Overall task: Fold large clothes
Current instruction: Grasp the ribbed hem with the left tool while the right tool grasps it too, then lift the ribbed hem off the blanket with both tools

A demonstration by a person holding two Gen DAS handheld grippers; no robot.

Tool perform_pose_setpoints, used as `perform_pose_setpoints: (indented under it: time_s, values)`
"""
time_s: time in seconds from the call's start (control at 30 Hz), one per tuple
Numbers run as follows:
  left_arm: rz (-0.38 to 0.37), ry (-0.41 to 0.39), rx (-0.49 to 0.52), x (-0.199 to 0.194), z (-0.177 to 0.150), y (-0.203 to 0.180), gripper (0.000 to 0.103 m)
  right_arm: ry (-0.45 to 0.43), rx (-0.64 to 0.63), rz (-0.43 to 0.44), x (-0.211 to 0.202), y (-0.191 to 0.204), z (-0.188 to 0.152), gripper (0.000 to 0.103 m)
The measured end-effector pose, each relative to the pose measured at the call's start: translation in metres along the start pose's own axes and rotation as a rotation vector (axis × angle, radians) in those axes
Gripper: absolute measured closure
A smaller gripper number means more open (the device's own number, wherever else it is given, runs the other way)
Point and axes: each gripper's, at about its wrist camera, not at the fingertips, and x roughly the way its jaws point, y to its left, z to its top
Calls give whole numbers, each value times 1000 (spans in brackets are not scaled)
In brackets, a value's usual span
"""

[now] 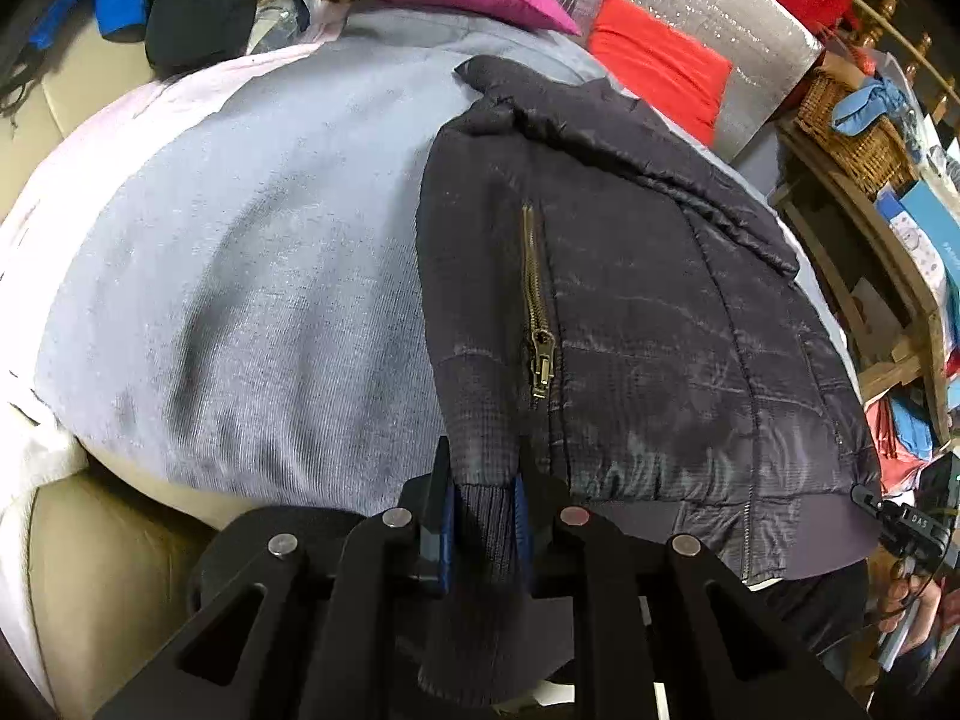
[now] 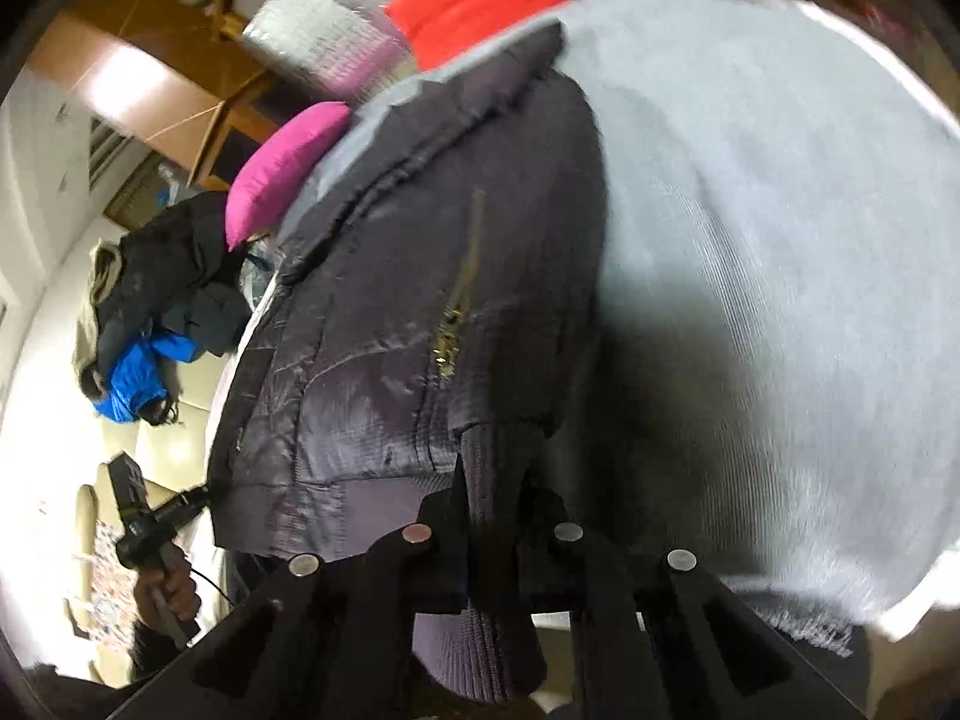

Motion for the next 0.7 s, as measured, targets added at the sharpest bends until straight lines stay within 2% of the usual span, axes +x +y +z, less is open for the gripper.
perform_pose_setpoints:
  time_s: [0.1,0.2,0.4,0.7]
  values:
    - [-1,-11,17,-2,7,-3,86,-27,-11,16,-9,4,0,94]
    - [18,4,11,4,12,4,86,-3,2,1,-2,-3,-1,94]
    - [75,-2,48,3,7,-12,86,9,18,10,-1,-13,-11,94]
    - [91,-5,72,1,7,-12,86,19,-3,-5,-14,-13,-20,94]
